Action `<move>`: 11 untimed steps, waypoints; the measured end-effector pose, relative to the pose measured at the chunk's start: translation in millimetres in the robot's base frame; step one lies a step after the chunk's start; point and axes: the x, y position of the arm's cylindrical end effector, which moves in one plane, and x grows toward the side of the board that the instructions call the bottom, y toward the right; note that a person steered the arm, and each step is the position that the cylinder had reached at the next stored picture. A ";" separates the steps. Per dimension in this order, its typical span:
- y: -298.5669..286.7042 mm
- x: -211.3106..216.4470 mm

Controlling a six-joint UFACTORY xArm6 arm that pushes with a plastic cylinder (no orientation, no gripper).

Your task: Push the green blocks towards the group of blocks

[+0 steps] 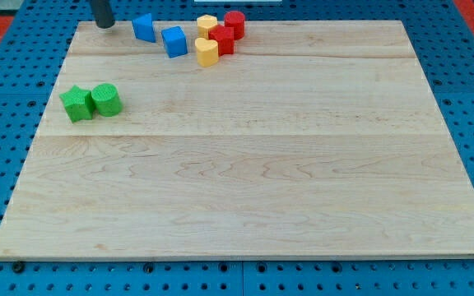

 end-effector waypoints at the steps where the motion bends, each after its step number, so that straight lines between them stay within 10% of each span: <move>1: 64.6 22.8; 4: -86.0 72.1; 6: -82.2 192.8; 11: 60.6 219.5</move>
